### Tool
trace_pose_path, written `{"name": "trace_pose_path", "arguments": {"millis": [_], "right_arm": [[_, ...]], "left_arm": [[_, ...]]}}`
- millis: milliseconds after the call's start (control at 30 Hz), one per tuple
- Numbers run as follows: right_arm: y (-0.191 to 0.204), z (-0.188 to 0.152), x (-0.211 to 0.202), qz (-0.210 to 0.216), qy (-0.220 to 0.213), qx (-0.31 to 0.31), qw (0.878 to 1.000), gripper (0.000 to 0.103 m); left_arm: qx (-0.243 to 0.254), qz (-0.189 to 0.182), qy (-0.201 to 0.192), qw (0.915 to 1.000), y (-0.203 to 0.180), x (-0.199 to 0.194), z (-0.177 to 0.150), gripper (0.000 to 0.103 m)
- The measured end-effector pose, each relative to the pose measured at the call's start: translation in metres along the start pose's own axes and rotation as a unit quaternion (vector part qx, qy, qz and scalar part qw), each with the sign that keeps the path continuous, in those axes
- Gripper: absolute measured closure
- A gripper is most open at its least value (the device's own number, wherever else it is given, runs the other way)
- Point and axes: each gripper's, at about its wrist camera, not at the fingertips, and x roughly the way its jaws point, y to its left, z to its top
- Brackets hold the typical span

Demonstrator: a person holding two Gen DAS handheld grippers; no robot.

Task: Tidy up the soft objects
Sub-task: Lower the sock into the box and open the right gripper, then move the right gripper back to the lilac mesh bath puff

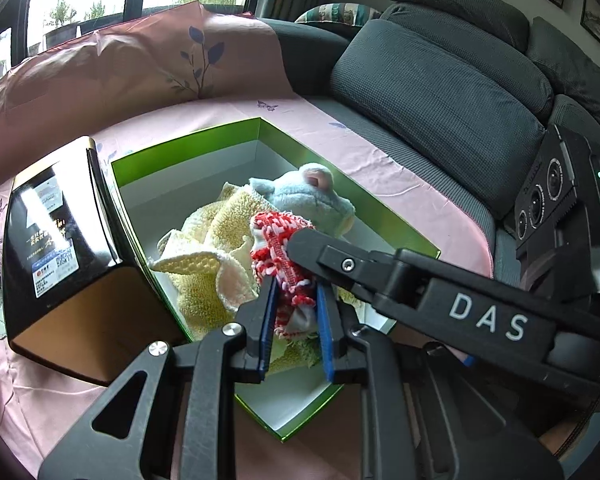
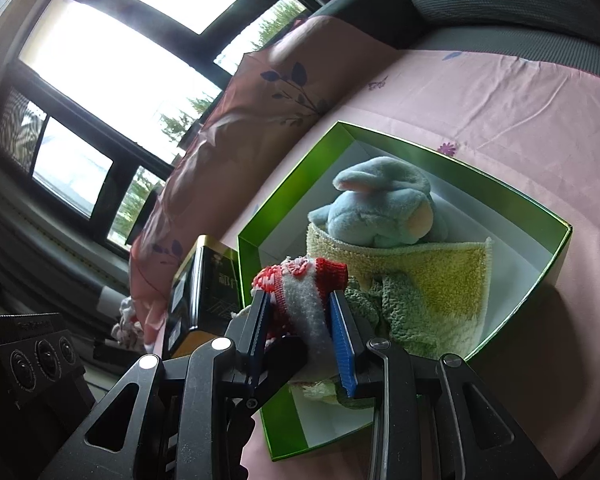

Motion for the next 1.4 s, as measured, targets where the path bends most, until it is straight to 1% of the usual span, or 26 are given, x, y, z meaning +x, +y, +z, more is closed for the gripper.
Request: {"name": "trace_pose_path", "arguments": {"millis": [100,200,267,300,333,367,433,467,500,533,567,600,633,667,700,733,767,800,833,900,967,1033,1133,1267,1400], "right_arm": [[-0.005,0.000,0.002,-0.019,0.004,0.009,1.000,0.069],[-0.007,0.001,0.001,-0.023,0.001,0.012,1.000,0.069],[-0.008,0.002,0.000,-0.027,0.000,0.013,1.000,0.069],[-0.008,0.002,-0.001,-0.029,0.000,0.014,0.999,0.069],[-0.008,0.003,-0.002,-0.033,-0.002,0.013,0.999,0.069],[-0.007,0.003,-0.004,-0.037,-0.004,0.011,0.999,0.069],[-0.004,0.003,-0.010,-0.039,-0.015,0.007,0.999,0.069],[-0.003,0.003,-0.013,-0.040,-0.021,0.006,0.999,0.069],[-0.001,0.004,-0.016,-0.041,-0.026,0.004,0.999,0.065],[0.002,0.003,-0.019,-0.043,-0.033,0.002,0.999,0.054],[0.004,0.003,-0.023,-0.044,-0.040,-0.001,0.998,0.048],[0.007,0.003,-0.025,-0.044,-0.047,-0.006,0.998,0.039],[0.011,0.002,-0.028,-0.044,-0.052,-0.012,0.998,0.035],[0.015,0.002,-0.030,-0.043,-0.056,-0.018,0.997,0.033],[0.019,0.001,-0.032,-0.045,-0.061,-0.024,0.997,0.026],[0.025,0.000,-0.034,-0.052,-0.068,-0.034,0.996,0.017],[0.033,-0.001,-0.035,-0.064,-0.078,-0.049,0.994,0.013],[0.041,-0.003,-0.037,-0.076,-0.088,-0.066,0.991,0.010],[0.048,-0.005,-0.038,-0.087,-0.095,-0.081,0.988,0.010],[0.061,-0.009,-0.037,-0.101,-0.098,-0.104,0.985,0.010],[0.074,-0.014,-0.036,-0.101,-0.098,-0.121,0.983,0.010],[0.089,-0.019,-0.033,-0.098,-0.096,-0.140,0.981,0.010],[0.112,-0.031,-0.027,-0.104,-0.096,-0.179,0.974,0.010],[0.137,-0.046,-0.019,-0.098,-0.090,-0.215,0.968,0.010],[0.162,-0.064,-0.014,-0.078,-0.083,-0.247,0.962,0.010]], "left_arm": [[-0.005,0.010,0.009,0.9999,0.001,0.005,-0.003,0.085],[-0.005,0.017,0.006,0.9998,0.000,0.005,-0.003,0.084],[-0.008,0.020,0.012,0.9997,0.000,0.005,-0.003,0.080],[-0.009,0.019,0.013,0.9997,0.000,0.004,-0.003,0.074],[-0.009,0.017,0.013,0.9997,0.000,0.002,-0.003,0.066],[-0.008,0.017,0.008,0.9998,-0.001,-0.002,-0.004,0.062],[0.001,0.027,-0.009,0.9996,-0.003,-0.013,-0.006,0.042],[0.007,0.034,-0.021,0.9992,-0.004,-0.019,-0.007,0.040],[0.013,0.042,-0.032,0.9985,-0.005,-0.027,-0.009,0.037],[0.018,0.048,-0.042,0.9978,-0.006,-0.033,-0.009,0.033],[0.020,0.053,-0.049,0.9972,-0.005,-0.041,-0.011,0.031],[0.022,0.056,-0.056,0.9966,-0.005,-0.048,-0.012,0.026],[0.023,0.057,-0.063,0.9961,-0.003,-0.056,-0.013,0.023],[0.023,0.058,-0.070,0.9956,-0.002,-0.064,-0.015,0.023],[0.021,0.059,-0.077,0.9950,0.001,-0.073,-0.016,0.021],[0.017,0.063,-0.085,0.9943,0.004,-0.082,-0.018,0.018],[0.011,0.068,-0.093,0.9932,0.008,-0.091,-0.020,0.016],[0.003,0.075,-0.103,0.9918,0.013,-0.100,-0.022,0.009],[-0.007,0.084,-0.115,0.9898,0.019,-0.110,-0.024,0.003],[-0.030,0.100,-0.138,0.9849,0.032,-0.129,-0.031,0.001],[-0.053,0.118,-0.150,0.9802,0.049,-0.147,-0.037,0.001],[-0.086,0.143,-0.158,0.9732,0.068,-0.163,-0.045,0.001],[-0.144,0.187,-0.175,0.9560,0.100,-0.188,-0.061,0.001],[-0.201,0.219,-0.178,0.9380,0.142,-0.215,-0.087,0.001],[-0.249,0.272,-0.179,0.9122,0.176,-0.226,-0.124,0.001]]}}
